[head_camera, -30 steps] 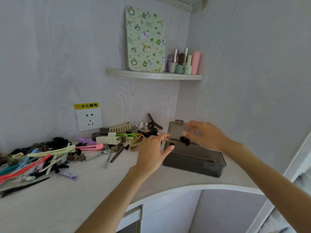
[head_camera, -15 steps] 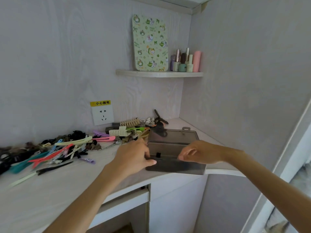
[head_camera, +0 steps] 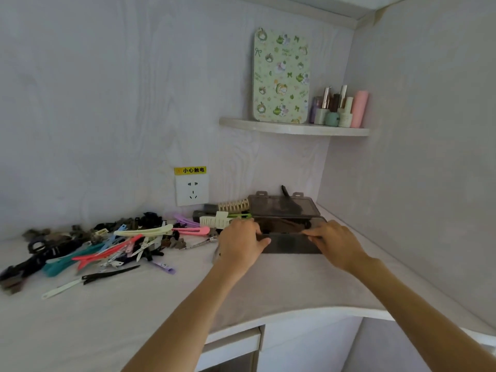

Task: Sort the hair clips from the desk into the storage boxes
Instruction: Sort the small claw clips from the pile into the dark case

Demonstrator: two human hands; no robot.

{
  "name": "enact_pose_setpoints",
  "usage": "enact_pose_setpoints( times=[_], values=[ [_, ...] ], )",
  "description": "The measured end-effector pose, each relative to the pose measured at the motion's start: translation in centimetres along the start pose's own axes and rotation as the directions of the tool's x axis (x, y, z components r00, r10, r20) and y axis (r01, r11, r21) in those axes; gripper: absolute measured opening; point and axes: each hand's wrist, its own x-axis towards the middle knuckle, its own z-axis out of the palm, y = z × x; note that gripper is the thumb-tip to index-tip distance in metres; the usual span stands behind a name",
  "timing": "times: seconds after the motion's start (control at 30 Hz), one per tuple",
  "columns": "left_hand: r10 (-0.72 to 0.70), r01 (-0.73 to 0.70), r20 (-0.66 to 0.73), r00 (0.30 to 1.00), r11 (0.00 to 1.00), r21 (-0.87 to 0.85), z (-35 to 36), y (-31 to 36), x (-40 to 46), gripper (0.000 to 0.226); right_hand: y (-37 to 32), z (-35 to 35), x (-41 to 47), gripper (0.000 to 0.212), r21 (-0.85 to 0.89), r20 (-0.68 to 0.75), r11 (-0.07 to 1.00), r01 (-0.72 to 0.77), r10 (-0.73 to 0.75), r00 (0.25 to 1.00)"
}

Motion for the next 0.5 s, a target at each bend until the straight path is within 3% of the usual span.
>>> enact_pose_setpoints(
  times=[0.1, 0.17, 0.3, 0.4, 0.5],
  values=[
    [0.0, 0.001, 0.004, 1.0, 0.999, -0.054, 1.1, -0.4, 1.2, 0.028, 0.1, 1.1, 1.5, 0.034, -0.05, -0.098, 0.999, -0.002, -0.003, 0.995],
    [0.035, -0.032, 0.026, 0.999, 0.995, -0.099, 1.3, -0.9, 1.5, 0.029, 0.1, 1.4, 1.9, 0.036, -0.051, -0.08, 0.999, -0.013, 0.009, 0.997],
    [0.085, -0.065, 0.085, 0.993, 0.976, -0.209, 0.4, -2.5, 0.6, 0.067, -0.4, 1.1, 1.6, 0.048, -0.018, -0.056, 1.0, -0.021, 0.02, 0.998],
    [0.074, -0.065, 0.061, 0.995, 0.988, -0.136, 0.3, -5.3, 0.0, 0.05, -4.1, 0.5, 1.4, 0.048, 0.11, -0.242, 0.993, 0.044, -0.017, 0.97],
    [0.04, -0.04, 0.009, 0.999, 0.999, 0.013, 0.9, -8.4, -0.3, 0.039, -10.0, 1.4, 1.4, 0.034, 0.218, -0.181, 0.966, 0.141, -0.102, 0.978]
  ],
)
